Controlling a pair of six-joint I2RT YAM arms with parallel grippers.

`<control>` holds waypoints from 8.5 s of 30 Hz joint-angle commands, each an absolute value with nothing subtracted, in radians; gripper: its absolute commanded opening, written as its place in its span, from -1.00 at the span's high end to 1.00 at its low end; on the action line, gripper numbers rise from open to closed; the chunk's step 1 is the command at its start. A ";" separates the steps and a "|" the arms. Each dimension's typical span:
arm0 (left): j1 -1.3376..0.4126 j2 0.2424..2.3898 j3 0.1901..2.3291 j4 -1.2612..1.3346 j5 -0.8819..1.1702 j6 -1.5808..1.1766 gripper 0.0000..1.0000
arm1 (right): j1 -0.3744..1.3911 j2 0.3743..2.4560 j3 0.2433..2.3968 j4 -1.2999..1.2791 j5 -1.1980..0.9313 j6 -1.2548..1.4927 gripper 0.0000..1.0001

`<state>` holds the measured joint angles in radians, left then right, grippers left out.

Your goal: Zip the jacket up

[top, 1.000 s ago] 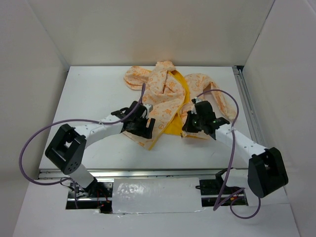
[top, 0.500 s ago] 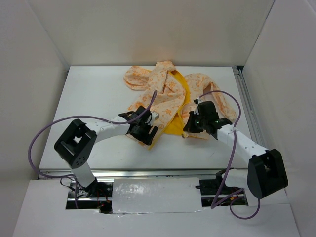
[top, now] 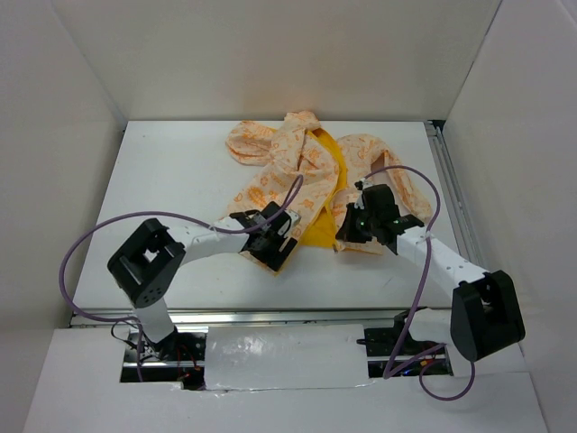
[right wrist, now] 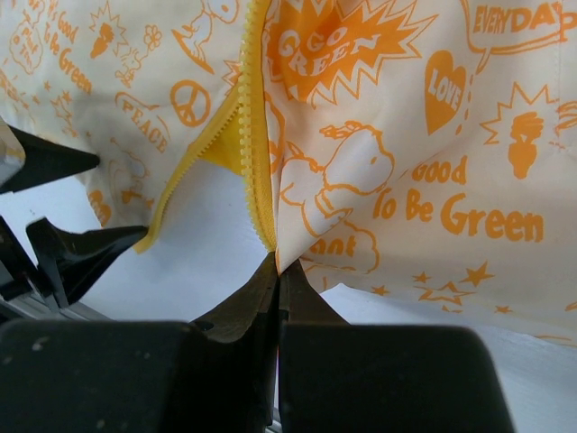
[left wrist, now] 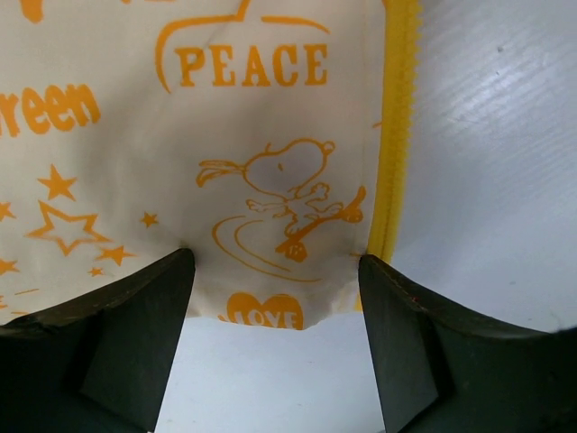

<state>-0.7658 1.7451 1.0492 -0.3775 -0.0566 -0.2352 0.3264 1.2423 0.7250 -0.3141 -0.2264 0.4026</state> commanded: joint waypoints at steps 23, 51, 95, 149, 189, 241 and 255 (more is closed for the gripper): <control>-0.919 1.594 1.003 -0.416 -0.008 -0.393 1.00 | 0.322 1.157 0.683 -0.258 -0.206 0.437 1.00; -0.884 1.203 0.786 0.264 -0.201 -1.143 1.00 | 0.434 0.663 0.318 0.518 -0.376 0.687 1.00; -1.022 1.301 0.818 0.345 -0.486 -1.384 1.00 | 0.491 0.546 0.291 0.376 -0.258 0.683 1.00; -1.071 1.350 0.879 0.295 -0.551 -1.376 1.00 | 0.495 0.572 0.336 0.422 -0.152 0.683 1.00; -1.072 1.278 0.905 0.207 -0.655 -1.431 1.00 | 0.505 0.548 0.290 0.374 -0.176 0.670 1.00; -1.071 1.275 0.874 0.221 -0.591 -1.427 1.00 | 0.537 0.610 0.356 0.480 -0.160 0.673 1.00; -1.072 1.240 0.835 0.293 -0.535 -1.381 1.00 | 0.538 0.633 0.370 0.474 -0.141 0.653 1.00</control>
<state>-1.0660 1.2793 0.8425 0.2028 -0.5514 -1.4105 0.5259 0.6254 0.3111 0.4088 -0.1524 0.6720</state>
